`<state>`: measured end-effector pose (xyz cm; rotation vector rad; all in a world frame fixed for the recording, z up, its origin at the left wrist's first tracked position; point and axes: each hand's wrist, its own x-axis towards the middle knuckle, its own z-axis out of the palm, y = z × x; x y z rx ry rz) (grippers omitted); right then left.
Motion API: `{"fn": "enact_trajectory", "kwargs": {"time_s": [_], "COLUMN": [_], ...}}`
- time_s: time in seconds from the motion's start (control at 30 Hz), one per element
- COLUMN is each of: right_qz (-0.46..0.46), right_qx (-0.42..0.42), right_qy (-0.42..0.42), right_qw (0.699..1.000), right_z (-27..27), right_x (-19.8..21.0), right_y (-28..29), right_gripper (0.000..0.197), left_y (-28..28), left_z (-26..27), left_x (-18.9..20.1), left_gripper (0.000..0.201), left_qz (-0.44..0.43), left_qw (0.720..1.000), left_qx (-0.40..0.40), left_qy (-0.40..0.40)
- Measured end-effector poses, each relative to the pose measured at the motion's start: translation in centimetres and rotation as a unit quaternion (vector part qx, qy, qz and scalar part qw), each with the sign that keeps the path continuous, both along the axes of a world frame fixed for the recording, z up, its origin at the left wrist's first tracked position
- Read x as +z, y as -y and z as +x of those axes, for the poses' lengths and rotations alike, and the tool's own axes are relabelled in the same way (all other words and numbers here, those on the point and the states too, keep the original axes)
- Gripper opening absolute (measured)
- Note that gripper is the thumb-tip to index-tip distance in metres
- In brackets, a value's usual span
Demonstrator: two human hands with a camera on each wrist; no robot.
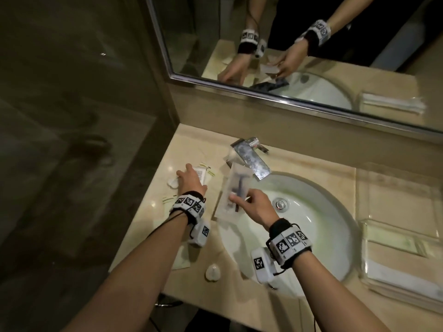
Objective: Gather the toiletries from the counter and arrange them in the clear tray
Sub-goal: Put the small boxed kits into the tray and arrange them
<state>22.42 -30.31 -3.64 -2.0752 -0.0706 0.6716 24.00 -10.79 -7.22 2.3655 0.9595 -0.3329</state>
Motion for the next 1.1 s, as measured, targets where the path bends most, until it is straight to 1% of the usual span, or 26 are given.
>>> {"fn": "enact_trajectory", "kwargs": {"time_s": [0.2,0.37,0.53,0.63,0.73,0.77,0.83,0.87,0.97,1.0,1.1], "right_qz": [0.020,0.047,0.092,0.125,0.158,0.163,0.162,0.163,0.161,0.160,0.151], "right_qx": [0.012,0.019,0.002,-0.011,-0.027,-0.035,-0.050,-0.059,-0.087,-0.092,-0.124], "right_qy": [0.008,0.004,-0.008,-0.023,-0.015,-0.009,-0.006,-0.009,-0.022,-0.024,-0.024], "right_qw": [1.000,0.999,0.996,0.992,0.987,0.986,0.985,0.985,0.983,0.982,0.980], "right_z": [-0.6,-1.1,-1.7,-2.0,-2.4,-2.4,-2.6,-2.8,-3.5,-4.0,-5.3], "right_x": [0.8,0.9,1.6,2.4,3.6,4.0,4.6,4.7,5.3,5.5,5.8], "right_y": [2.5,3.7,4.9,6.0,7.8,8.6,10.4,11.5,15.4,16.8,21.2], "right_gripper": [0.031,0.035,0.036,0.036,0.020,0.019,0.024,0.027,0.031,0.030,0.023], "left_y": [-0.1,0.2,0.2,1.3,3.5,4.5,6.7,7.9,11.9,13.3,17.3], "left_z": [0.0,-0.6,-1.7,-2.9,-4.0,-4.3,-5.0,-5.4,-6.3,-6.5,-6.8], "left_x": [0.7,1.7,3.0,4.9,7.6,8.5,9.9,10.4,11.5,11.5,10.9], "left_gripper": [0.085,0.076,0.069,0.063,0.061,0.061,0.056,0.050,0.022,0.020,0.031], "left_qz": [0.003,-0.002,-0.066,-0.130,-0.215,-0.242,-0.290,-0.310,-0.349,-0.361,-0.388], "left_qw": [0.999,0.998,0.993,0.979,0.957,0.949,0.932,0.925,0.913,0.911,0.907], "left_qx": [0.035,0.060,0.091,0.122,0.138,0.137,0.133,0.131,0.111,0.106,0.087], "left_qy": [-0.029,0.008,0.048,0.099,0.141,0.152,0.170,0.176,0.178,0.171,0.142]}}
